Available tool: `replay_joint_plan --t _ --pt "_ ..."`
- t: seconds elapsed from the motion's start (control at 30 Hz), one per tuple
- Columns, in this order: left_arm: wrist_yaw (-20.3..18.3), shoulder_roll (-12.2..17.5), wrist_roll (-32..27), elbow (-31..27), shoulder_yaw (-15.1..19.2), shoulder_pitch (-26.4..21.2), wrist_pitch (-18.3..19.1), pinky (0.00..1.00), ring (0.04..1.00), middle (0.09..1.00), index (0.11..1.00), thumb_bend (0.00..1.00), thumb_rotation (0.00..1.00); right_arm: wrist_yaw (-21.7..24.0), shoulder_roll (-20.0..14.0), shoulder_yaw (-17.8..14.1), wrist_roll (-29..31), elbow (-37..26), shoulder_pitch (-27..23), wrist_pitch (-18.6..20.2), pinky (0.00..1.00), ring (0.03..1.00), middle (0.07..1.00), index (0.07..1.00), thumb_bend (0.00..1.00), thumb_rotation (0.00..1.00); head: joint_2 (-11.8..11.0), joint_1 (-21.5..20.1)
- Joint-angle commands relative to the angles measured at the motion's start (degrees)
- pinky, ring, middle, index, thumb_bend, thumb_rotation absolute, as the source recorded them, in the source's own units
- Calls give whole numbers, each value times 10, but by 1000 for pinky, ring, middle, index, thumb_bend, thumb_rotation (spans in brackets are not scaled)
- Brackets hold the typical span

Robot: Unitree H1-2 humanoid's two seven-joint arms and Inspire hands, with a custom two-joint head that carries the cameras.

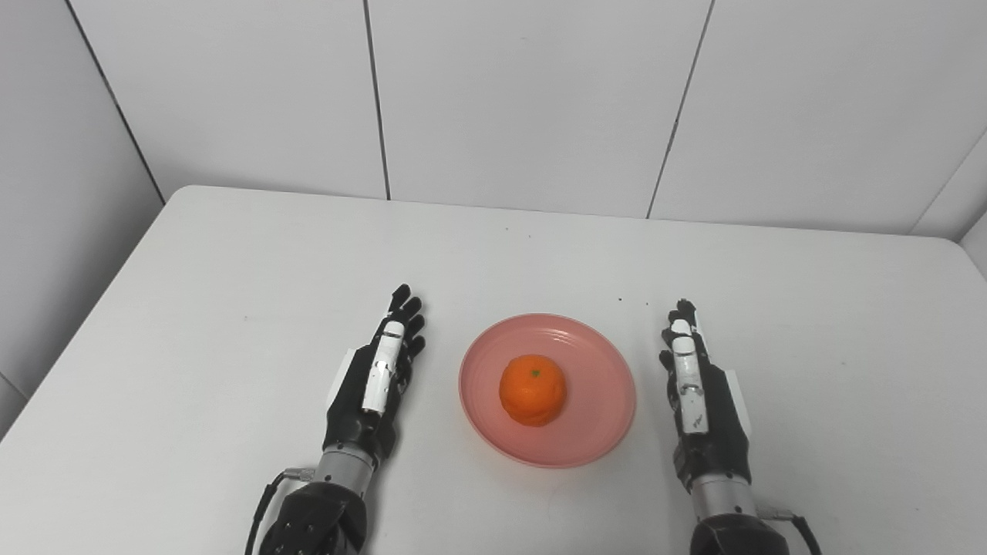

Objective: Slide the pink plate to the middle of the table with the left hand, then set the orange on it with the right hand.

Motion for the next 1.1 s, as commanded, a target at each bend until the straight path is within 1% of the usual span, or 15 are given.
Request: replay_joint_plan --t 0.0,0.23,0.3,0.4,0.47,0.5,0.67,0.7,0.87,1.07 --pt "0 -7 0 -17 -3 -15 -8 1000 1000 1000 1000 385 1000 -1 4 4 6 -8 -16 -24 1000 1000 1000 1000 239 1000 0 -1" --pt "1 -11 -2 -18 -1 -14 -10 1000 1000 1000 1000 382 1000 -5 -2 5 -1 -12 -17 -12 992 1000 1000 1000 235 1000 -1 2" --pt "1 -12 -4 -20 0 -12 -8 1000 1000 1000 1000 381 1000 -5 -1 7 -2 -15 -15 -16 995 999 1000 1000 226 1000 -4 6" --pt "-3 -10 -7 -24 0 -8 -8 1000 1000 1000 1000 384 1000 -5 2 6 5 -16 -11 -21 1000 999 1000 1000 218 1000 -1 9" --pt "-3 -9 -9 -26 2 -8 -5 1000 1000 1000 1000 383 1000 -5 3 6 7 -15 -11 -19 1000 1000 1000 1000 227 1000 -4 8" --pt "-3 -8 -9 -23 3 -11 -5 1000 1000 1000 1000 382 1000 -5 3 6 7 -13 -12 -17 1000 1000 1000 1000 231 1000 -11 8" --pt "-6 -8 -11 -12 1 -14 -6 1000 1000 1000 1000 398 1000 -8 10 -2 24 -14 -16 -6 1000 1000 1000 1000 235 1000 -9 4" --pt "-7 -8 -12 -10 0 -14 -6 1000 1000 1000 1000 398 1000 -8 9 -2 25 -13 -16 -6 1000 1000 1000 1000 238 1000 -12 7" --pt "-7 -4 -6 -10 -1 -14 -9 1000 1000 1000 1000 391 1000 -10 7 5 13 -17 -19 1 1000 1000 1000 1000 226 1000 -12 10" --pt "-9 -1 -8 -17 -3 -14 -2 1000 1000 1000 1000 395 1000 -16 17 3 19 -16 -18 2 1000 1000 1000 1000 226 1000 -15 11"
